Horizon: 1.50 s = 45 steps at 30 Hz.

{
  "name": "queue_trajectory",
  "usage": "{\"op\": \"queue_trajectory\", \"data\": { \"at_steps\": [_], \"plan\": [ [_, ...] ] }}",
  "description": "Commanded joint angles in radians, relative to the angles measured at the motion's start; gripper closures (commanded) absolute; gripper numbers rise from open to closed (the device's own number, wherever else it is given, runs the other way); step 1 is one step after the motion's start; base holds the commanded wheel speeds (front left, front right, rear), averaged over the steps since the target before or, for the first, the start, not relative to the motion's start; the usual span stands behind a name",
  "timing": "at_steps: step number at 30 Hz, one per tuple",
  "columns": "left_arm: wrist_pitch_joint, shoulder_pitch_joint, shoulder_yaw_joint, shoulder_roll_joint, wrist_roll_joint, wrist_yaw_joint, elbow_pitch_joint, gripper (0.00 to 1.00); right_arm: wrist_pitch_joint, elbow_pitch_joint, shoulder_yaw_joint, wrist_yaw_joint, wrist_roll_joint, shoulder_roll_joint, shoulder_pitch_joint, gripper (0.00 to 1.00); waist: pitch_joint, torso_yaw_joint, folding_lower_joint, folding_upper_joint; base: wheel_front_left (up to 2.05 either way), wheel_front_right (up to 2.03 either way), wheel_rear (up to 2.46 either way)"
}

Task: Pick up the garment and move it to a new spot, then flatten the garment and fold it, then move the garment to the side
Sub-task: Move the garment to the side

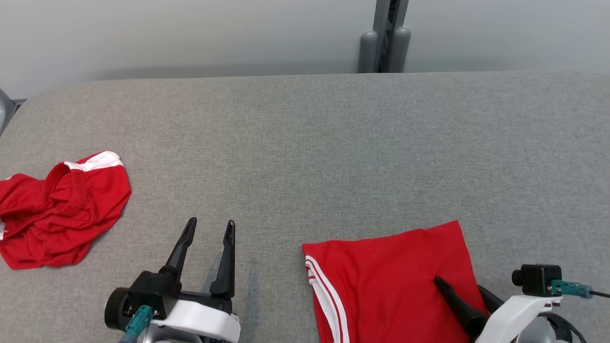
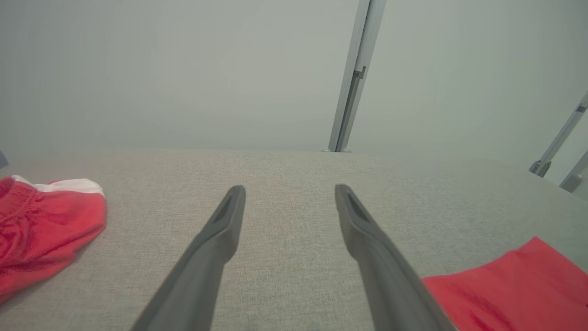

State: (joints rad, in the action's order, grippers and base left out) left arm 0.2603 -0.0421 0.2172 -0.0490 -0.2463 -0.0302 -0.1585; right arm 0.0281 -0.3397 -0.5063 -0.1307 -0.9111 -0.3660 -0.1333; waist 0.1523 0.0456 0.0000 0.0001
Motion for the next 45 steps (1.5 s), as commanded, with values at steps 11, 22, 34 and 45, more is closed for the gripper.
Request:
{"op": "queue_trajectory", "data": {
  "at_steps": [11,22,34,45],
  "plan": [
    [0.004,-0.002,-0.002,-0.003,0.013,0.005,0.001,0.0,-0.049,-0.032,-0.117,0.0,-0.036,-0.074,-0.068,1.0,0.005,0.006,0.0,-0.0001,0.0,0.0,0.0],
    [0.004,-0.071,0.049,-0.003,0.025,0.024,0.022,0.0,-0.097,-0.068,-0.232,0.0,0.051,-0.219,-0.213,1.0,0.06,-0.04,0.0,-0.0001,0.0,0.0,0.0],
    [0.003,-0.282,0.124,-0.004,0.121,0.077,0.05,0.0,-0.161,-0.1,-0.265,0.0,0.066,-0.427,-0.477,1.0,0.326,-0.096,0.0,-0.0001,0.0,0.0,0.0],
    [0.003,-0.463,0.164,-0.004,0.15,0.084,0.08,0.0,-0.192,-0.3,-0.238,0.003,0.001,-0.523,-0.661,1.0,0.522,-0.128,0.0,-0.0001,0.0,0.0,0.0]
  ]
}}
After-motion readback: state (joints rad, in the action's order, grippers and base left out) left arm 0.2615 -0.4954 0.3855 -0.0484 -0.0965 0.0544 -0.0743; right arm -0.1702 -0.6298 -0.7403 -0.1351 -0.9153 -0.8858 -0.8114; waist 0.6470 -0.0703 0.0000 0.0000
